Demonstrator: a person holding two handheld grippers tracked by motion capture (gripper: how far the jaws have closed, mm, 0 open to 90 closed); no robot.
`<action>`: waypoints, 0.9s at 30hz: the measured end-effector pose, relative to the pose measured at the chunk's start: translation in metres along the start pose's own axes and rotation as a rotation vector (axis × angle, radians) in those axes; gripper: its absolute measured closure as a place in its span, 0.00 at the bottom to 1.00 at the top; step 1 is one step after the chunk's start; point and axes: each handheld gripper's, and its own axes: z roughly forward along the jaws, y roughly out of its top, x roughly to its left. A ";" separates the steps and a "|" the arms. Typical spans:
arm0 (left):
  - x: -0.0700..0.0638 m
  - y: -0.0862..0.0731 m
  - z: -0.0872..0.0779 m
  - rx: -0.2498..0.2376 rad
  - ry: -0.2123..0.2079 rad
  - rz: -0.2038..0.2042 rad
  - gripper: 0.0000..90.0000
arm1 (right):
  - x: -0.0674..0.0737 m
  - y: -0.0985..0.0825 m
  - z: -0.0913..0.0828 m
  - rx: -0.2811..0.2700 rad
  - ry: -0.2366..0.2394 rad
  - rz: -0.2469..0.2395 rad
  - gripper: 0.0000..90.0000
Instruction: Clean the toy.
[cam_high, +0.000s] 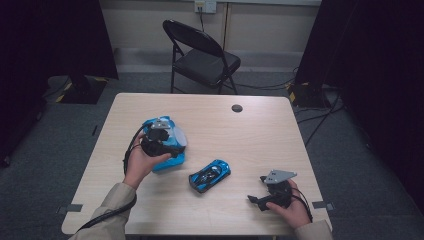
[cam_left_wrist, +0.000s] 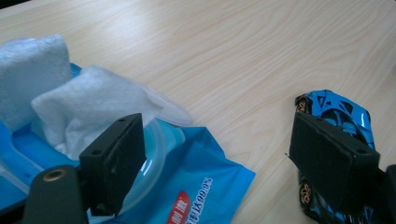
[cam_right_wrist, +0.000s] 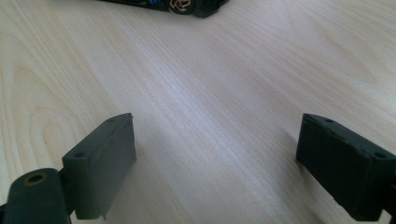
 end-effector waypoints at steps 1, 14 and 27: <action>0.001 0.000 0.000 0.000 0.005 -0.003 0.21 | 0.000 0.000 0.000 0.000 0.000 0.000 0.13; 0.017 0.007 -0.007 -0.008 0.058 -0.017 0.21 | 0.000 0.000 0.000 0.000 0.000 0.000 0.13; 0.036 0.004 0.009 0.009 0.131 -0.037 0.32 | 0.000 0.000 0.000 0.000 0.000 0.000 0.13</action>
